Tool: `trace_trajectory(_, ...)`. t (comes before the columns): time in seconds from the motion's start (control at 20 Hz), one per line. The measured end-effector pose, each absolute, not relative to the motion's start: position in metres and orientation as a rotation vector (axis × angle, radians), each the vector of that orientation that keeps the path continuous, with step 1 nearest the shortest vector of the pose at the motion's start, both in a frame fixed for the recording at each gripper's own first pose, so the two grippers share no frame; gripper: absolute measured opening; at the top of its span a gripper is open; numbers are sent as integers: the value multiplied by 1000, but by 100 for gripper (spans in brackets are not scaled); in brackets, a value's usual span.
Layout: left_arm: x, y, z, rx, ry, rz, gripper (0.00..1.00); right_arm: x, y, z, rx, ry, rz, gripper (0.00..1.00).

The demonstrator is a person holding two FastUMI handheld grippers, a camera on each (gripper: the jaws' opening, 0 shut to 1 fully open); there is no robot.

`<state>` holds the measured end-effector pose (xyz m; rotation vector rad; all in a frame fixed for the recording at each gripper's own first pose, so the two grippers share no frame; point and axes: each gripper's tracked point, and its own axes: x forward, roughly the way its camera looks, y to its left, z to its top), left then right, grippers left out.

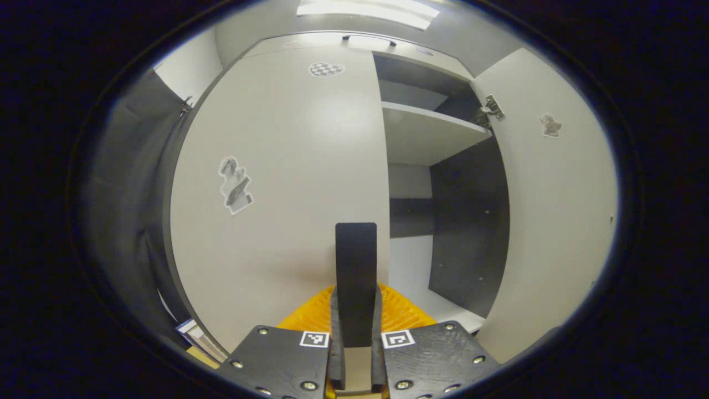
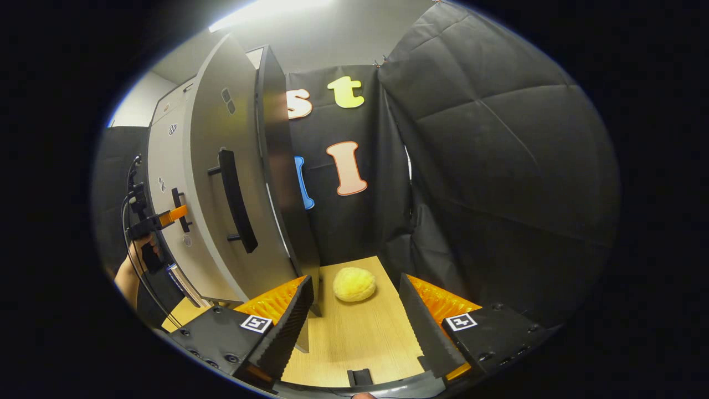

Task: Open the right door of the double-door shoe cabinet with the right hand, and open the left door with the left hand.

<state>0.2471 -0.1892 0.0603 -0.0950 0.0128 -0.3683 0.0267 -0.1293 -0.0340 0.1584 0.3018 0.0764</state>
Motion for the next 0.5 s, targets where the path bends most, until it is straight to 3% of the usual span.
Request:
trace_trajectory(0.15,238,-186,57,-96,13,-375,16,37,-122,-34,157,296,99,98)
trace_trajectory(0.5,203,-163,65,-99,11,-414,16,46,-101,-28,164,270,156,98)
